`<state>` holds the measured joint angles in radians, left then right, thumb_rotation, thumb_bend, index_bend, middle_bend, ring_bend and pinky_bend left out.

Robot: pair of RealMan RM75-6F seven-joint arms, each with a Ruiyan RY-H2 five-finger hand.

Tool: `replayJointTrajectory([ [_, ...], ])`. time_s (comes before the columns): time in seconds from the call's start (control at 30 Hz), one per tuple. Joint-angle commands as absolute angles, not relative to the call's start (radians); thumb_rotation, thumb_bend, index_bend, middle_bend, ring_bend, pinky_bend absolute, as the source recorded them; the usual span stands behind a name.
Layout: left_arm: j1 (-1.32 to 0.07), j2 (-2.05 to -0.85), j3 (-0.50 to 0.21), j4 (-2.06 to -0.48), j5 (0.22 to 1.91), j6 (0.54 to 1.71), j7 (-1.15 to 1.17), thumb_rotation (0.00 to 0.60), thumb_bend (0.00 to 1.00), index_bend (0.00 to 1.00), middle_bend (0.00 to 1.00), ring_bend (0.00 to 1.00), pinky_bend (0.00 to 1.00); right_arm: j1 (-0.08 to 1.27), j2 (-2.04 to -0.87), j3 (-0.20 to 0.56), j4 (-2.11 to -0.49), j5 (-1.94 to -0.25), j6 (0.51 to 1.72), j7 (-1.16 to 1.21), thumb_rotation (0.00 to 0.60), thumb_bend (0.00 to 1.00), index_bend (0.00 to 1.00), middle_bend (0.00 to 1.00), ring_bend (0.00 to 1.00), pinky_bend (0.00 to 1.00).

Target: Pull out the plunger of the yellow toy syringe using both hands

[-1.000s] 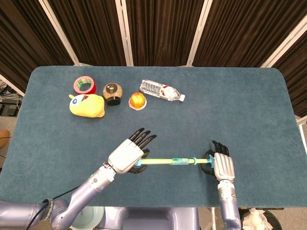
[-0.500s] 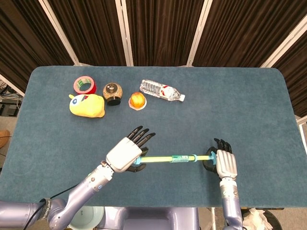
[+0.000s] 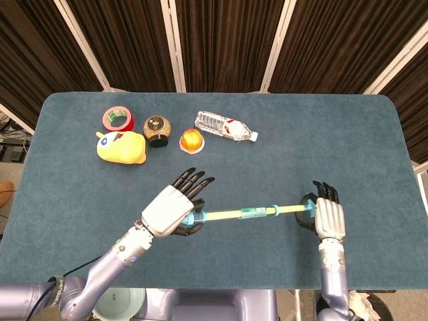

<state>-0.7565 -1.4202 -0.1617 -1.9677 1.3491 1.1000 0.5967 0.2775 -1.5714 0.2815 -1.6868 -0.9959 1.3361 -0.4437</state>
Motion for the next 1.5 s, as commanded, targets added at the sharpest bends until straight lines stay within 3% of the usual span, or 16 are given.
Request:
replayJointTrajectory([
  [0.03, -0.746, -1.397, -0.155, -1.973, 1.36, 1.108, 0.582, 0.6, 0.36, 0.63, 0.06, 0.0, 0.03, 0.279, -1.554, 0.296, -1.684, -0.982, 1.334, -0.433, 0.6, 0.46, 0.64, 0.14, 0.0, 0.0],
  [0.8, -0.661, -1.304, -0.071, -1.872, 1.419, 1.141, 0.433, 0.6, 0.36, 0.63, 0.06, 0.0, 0.03, 0.273, -1.435, 0.386, -1.602, -0.882, 1.31, -0.319, 0.6, 0.46, 0.66, 0.15, 0.0, 0.0],
  [1.5, -0.636, -1.308, -0.053, -1.807, 1.445, 1.13, 0.399, 0.6, 0.36, 0.63, 0.06, 0.0, 0.03, 0.271, -1.369, 0.402, -1.565, -0.839, 1.307, -0.255, 0.6, 0.46, 0.67, 0.15, 0.0, 0.0],
])
